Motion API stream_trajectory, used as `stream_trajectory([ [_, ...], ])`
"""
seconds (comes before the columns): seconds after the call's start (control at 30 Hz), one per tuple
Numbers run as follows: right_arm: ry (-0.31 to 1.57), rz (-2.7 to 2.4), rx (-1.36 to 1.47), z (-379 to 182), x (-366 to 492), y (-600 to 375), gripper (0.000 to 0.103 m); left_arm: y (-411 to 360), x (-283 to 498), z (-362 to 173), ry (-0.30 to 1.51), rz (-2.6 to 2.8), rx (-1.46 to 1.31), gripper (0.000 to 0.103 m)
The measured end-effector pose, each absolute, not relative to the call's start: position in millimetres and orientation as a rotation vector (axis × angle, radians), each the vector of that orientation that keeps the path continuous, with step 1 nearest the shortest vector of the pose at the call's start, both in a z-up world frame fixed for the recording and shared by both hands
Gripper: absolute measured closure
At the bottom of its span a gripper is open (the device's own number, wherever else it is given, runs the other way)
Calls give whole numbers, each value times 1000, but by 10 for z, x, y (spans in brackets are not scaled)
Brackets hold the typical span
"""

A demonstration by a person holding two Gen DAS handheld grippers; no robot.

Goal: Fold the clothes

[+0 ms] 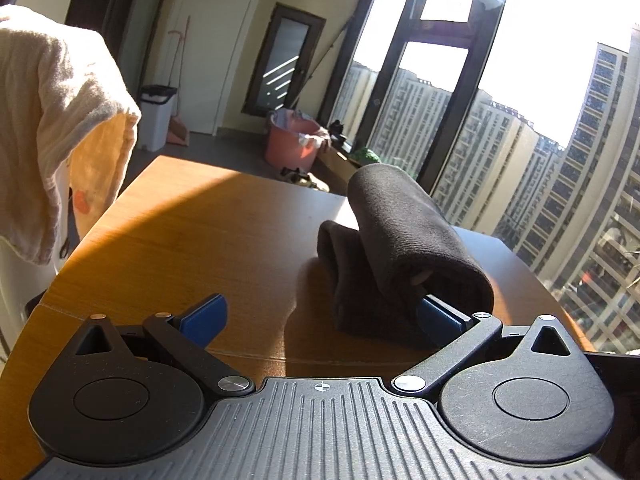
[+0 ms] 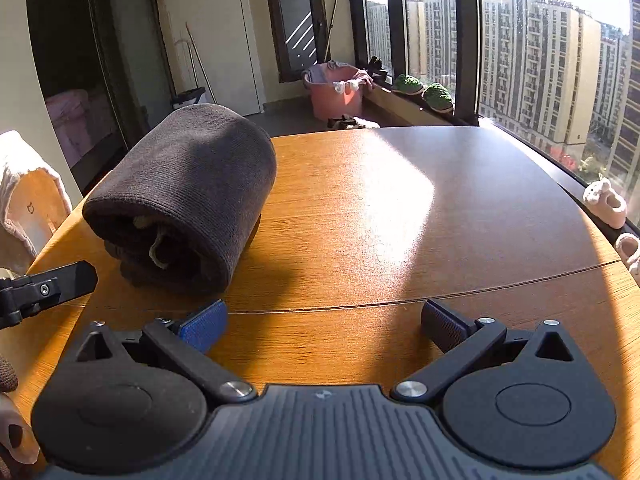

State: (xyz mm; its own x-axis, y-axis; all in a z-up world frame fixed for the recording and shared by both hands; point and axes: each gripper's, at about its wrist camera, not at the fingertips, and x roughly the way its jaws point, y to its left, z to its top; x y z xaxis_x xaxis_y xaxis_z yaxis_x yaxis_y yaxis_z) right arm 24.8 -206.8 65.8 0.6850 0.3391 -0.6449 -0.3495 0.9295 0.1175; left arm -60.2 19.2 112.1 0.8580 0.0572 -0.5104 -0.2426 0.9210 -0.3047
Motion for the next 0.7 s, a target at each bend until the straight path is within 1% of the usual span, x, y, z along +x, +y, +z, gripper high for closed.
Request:
stream_trajectory([
  [0.03, 723, 374, -35, 654, 235, -2037, 0, 195, -598, 1101, 556, 171, -382, 0],
  [0.13, 734, 339, -94, 643, 194, -1944, 0, 159, -604, 1098, 588, 221, -345, 0],
  [0.4, 735, 296, -97, 630, -6, -1911, 0, -104, -535, 1072, 723, 329, -110, 0],
  [0.7, 732, 308, -102, 651, -106, -1914, 0, -118, -671, 1077, 723, 357, -120, 0],
])
